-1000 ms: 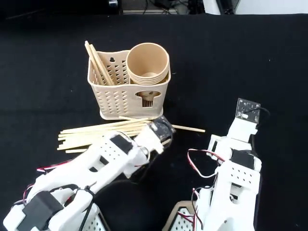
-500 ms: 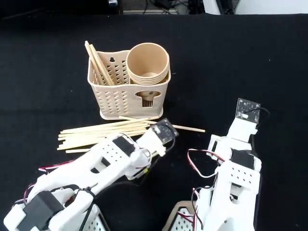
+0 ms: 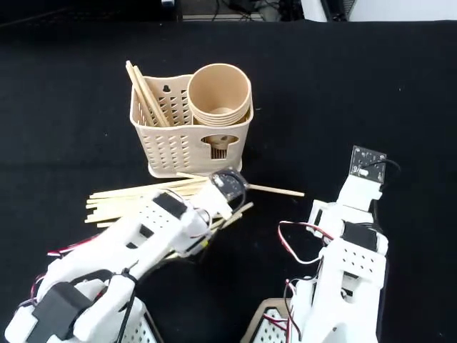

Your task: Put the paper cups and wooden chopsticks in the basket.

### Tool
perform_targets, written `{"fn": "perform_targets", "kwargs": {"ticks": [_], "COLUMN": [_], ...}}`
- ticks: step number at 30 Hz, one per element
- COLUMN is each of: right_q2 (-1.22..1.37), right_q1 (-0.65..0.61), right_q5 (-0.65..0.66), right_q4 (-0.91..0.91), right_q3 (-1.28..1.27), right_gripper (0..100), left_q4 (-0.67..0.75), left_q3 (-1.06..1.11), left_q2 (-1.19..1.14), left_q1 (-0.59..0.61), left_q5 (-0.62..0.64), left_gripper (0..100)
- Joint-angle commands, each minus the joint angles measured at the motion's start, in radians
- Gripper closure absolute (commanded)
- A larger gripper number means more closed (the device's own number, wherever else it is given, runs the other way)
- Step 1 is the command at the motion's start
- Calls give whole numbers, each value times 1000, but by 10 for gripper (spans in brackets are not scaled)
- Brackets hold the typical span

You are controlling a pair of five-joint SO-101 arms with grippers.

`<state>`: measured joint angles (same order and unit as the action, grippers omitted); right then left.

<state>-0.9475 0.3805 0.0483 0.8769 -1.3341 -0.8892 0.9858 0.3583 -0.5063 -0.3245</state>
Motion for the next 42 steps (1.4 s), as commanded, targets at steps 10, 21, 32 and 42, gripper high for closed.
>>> {"fn": "perform_targets", "kwargs": {"ticks": [10, 21, 32, 42], "right_q2": [-19, -19, -19, -19], "right_q1": [8, 9, 8, 8], "right_q5": [-2, -2, -2, -2], "right_q4": [-6, -6, -6, -6], "right_q3": [28, 28, 28, 28], "right_gripper": [983, 983, 983, 983], "left_q4": [12, 6, 5, -38], "left_q3": [-18, -44, -74, -77], "left_q2": [5, -118, -152, -152], "left_q1": [5, -1, -30, -36], "left_q5": [-8, 0, 0, 0], "left_gripper": [830, 831, 930, 960]}}
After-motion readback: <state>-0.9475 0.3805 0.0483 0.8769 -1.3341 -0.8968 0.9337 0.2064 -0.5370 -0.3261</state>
